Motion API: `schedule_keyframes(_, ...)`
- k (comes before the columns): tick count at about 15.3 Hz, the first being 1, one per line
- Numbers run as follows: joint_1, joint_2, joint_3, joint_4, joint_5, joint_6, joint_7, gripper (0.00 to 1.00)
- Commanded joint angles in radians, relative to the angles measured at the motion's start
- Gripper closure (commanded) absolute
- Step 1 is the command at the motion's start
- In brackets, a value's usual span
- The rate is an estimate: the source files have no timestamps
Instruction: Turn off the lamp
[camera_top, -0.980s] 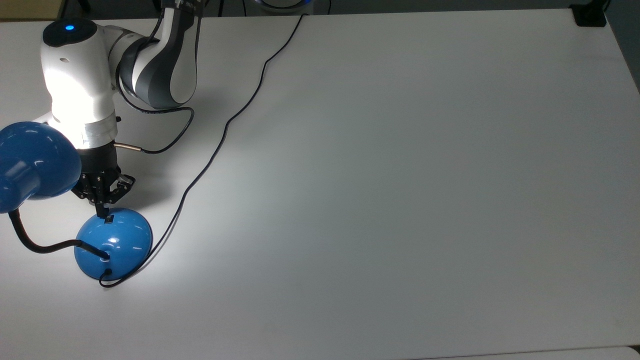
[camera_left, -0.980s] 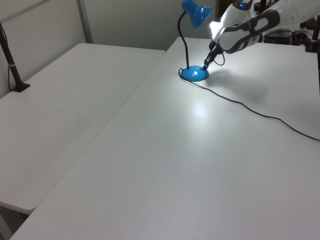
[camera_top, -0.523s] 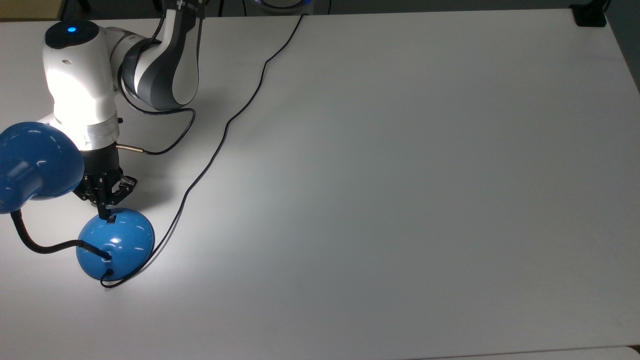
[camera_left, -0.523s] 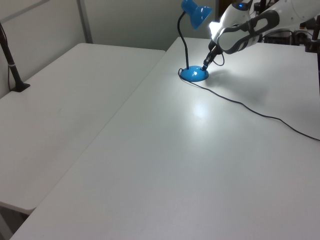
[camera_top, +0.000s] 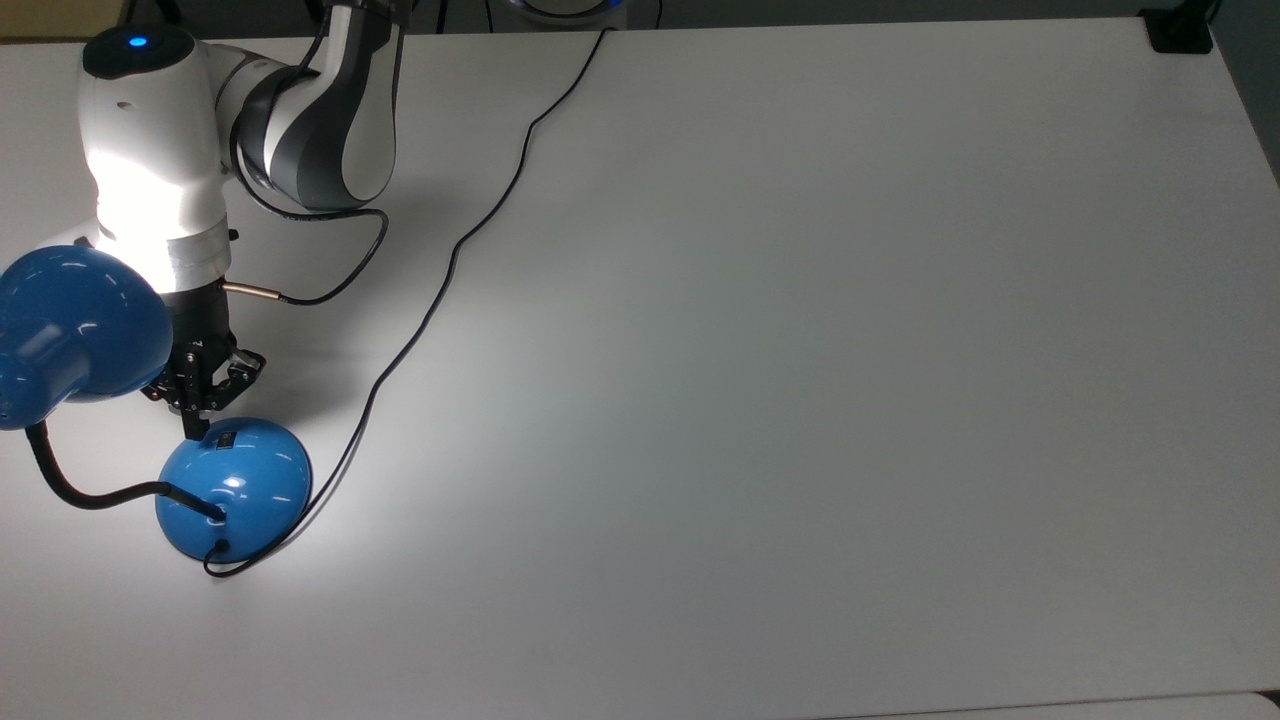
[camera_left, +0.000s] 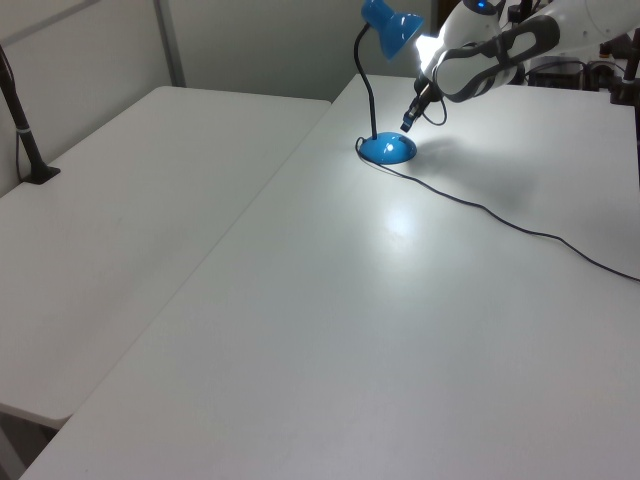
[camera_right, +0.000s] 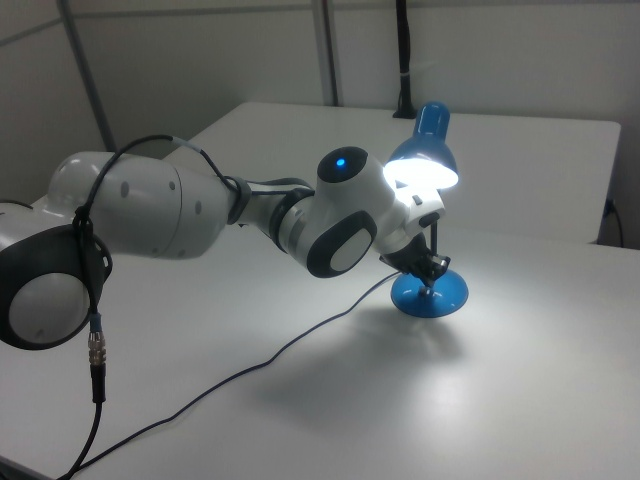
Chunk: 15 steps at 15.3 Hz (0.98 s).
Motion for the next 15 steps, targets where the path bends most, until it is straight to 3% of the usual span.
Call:
schedule_keyframes(1, 0.009, -0.017, 0.004, -0.031, -0.007, 0.014, 0.016, 1.0)
schedule_keyframes(15, 0.012, 0.009, 0.01, -0.077, -0.049, 0.021, 0.016, 1.0)
